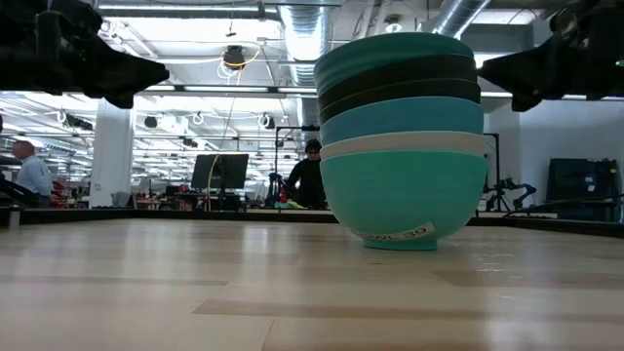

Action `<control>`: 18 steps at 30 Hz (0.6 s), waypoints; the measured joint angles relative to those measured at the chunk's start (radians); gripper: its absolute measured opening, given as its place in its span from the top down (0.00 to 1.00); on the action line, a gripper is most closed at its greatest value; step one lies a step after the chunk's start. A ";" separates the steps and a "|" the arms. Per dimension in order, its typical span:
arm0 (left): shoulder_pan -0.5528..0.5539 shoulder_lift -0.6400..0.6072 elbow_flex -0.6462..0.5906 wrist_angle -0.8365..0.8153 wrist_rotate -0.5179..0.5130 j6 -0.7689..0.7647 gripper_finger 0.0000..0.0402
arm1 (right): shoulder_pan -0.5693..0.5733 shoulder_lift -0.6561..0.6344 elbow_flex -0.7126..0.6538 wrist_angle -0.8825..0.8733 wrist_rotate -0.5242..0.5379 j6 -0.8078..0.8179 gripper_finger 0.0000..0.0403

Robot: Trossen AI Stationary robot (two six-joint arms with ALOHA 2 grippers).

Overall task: Nest bowls inside each other
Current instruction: Return to Home Position

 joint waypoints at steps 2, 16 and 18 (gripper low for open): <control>0.000 0.000 0.000 0.000 0.003 0.001 0.80 | -0.029 0.000 0.000 0.000 0.000 0.015 0.73; 0.000 0.000 0.000 0.004 0.111 0.020 0.80 | -0.097 0.000 0.000 -0.003 -0.011 0.092 0.73; 0.000 0.000 0.000 0.004 0.111 0.015 0.80 | -0.097 0.000 0.000 -0.008 -0.032 0.091 0.73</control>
